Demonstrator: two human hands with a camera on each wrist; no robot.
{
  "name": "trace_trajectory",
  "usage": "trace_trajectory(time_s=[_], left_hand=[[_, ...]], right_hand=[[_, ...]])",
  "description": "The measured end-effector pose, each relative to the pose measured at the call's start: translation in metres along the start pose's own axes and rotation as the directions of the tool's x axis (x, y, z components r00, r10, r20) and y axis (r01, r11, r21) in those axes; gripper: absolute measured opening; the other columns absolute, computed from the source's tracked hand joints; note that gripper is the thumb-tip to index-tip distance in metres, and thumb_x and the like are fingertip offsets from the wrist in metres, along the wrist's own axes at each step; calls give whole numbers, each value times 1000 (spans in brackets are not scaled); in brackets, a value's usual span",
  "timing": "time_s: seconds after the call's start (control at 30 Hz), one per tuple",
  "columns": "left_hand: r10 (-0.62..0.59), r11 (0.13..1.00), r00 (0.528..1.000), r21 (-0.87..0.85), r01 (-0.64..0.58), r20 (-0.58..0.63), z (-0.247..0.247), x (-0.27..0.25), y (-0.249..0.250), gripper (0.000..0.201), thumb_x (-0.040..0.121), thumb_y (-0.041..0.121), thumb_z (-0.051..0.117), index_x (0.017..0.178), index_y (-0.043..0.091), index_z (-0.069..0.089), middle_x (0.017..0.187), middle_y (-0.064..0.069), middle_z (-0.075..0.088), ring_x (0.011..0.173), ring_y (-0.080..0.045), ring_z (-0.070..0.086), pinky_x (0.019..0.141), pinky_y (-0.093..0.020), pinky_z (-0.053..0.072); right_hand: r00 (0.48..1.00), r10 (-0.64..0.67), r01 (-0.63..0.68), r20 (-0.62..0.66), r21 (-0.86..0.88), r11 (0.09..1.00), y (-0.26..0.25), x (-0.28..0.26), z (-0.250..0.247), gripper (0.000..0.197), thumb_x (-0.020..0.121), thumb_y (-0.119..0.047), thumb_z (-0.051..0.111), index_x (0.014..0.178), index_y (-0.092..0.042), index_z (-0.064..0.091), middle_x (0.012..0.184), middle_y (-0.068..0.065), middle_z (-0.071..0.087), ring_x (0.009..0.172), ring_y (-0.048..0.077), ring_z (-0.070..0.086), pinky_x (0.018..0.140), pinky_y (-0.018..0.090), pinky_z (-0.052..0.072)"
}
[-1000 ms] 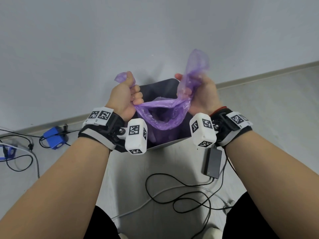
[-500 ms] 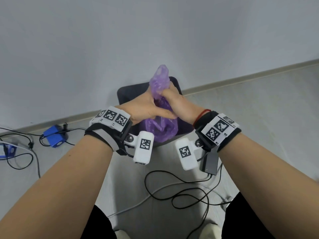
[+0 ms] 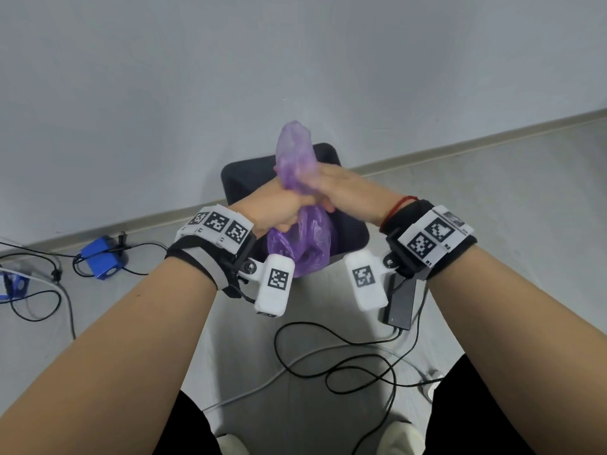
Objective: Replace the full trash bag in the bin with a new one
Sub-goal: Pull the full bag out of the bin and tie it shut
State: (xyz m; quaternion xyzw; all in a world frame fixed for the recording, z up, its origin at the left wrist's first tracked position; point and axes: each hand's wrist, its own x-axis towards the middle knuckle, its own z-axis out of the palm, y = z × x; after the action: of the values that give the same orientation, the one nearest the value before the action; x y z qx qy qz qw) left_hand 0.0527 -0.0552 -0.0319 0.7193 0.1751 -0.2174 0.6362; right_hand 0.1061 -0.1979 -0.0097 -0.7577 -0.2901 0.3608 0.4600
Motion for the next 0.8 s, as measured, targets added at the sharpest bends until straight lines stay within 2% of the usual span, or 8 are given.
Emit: trace_trajectory(time_s=[0.1, 0.2, 0.3, 0.4, 0.5, 0.63, 0.7, 0.8], left_hand=[[-54, 979, 998, -194, 57, 24, -9, 6, 7, 54, 99, 53, 45, 66, 10, 53, 50, 2, 24, 35, -7, 21, 34, -18, 19], [-84, 972, 996, -221, 79, -15, -12, 8, 6, 56, 96, 66, 36, 89, 12, 51, 49, 2, 21, 35, -8, 19, 35, -18, 20], [-49, 978, 999, -203, 51, 17, -17, 16, -3, 76, 100, 62, 25, 99, 5, 75, 40, 3, 25, 34, -9, 19, 36, -19, 21], [-50, 978, 996, -204, 35, -68, -23, 23, -6, 65, 101, 57, 31, 101, 12, 78, 39, 3, 36, 34, -8, 27, 34, -19, 28], [-68, 992, 979, -120, 45, -193, -18, 30, -7, 58, 99, 51, 46, 105, 0, 72, 42, 3, 45, 33, -9, 33, 33, -18, 30], [-60, 995, 973, -96, 39, -223, -12, 33, -8, 39, 97, 38, 58, 77, 6, 67, 50, -3, 53, 34, -11, 37, 40, -24, 33], [-75, 995, 972, -81, 58, -221, -12, 34, -7, 34, 97, 36, 58, 77, 9, 67, 54, -6, 52, 37, -12, 41, 44, -27, 36], [-104, 992, 966, -98, 83, -235, -11, 33, -5, 45, 97, 49, 53, 81, 10, 66, 57, -7, 52, 42, -15, 45, 50, -30, 41]], right_hand=[[989, -25, 38, -145, 87, 995, 16, 3, -15, 35, 102, -27, 51, 78, -2, 57, 66, 9, 52, 65, 21, 45, 69, 33, 41], [962, -54, 88, -267, 117, 989, 26, 7, -19, 15, 92, -8, 66, 78, -7, 60, 73, 16, 66, 68, 22, 57, 70, 35, 49], [923, -55, 150, -380, 226, 963, 30, 9, -25, 20, 96, -6, 59, 78, -14, 53, 96, 20, 71, 81, 24, 64, 74, 33, 51], [917, 43, 203, -396, 558, 805, 31, 8, -34, 23, 101, -6, 48, 79, -15, 47, 104, 12, 73, 83, 18, 70, 81, 32, 53], [948, 140, 135, -286, 759, 637, 27, 11, -27, 22, 103, -12, 43, 81, -15, 47, 83, 11, 75, 68, 20, 68, 69, 32, 54], [966, 78, -8, -246, 272, 962, 27, 16, -9, 14, 99, -26, 56, 91, -15, 52, 55, -9, 55, 51, 11, 47, 55, 26, 40], [978, -16, -1, -209, -83, 997, 30, 16, -3, 30, 90, -33, 68, 101, -11, 52, 60, -12, 51, 52, 5, 43, 54, 17, 37], [957, -156, 80, -246, -293, 953, 31, 15, 4, 45, 76, -35, 81, 103, -9, 54, 84, -8, 60, 75, 7, 55, 67, 14, 42]])
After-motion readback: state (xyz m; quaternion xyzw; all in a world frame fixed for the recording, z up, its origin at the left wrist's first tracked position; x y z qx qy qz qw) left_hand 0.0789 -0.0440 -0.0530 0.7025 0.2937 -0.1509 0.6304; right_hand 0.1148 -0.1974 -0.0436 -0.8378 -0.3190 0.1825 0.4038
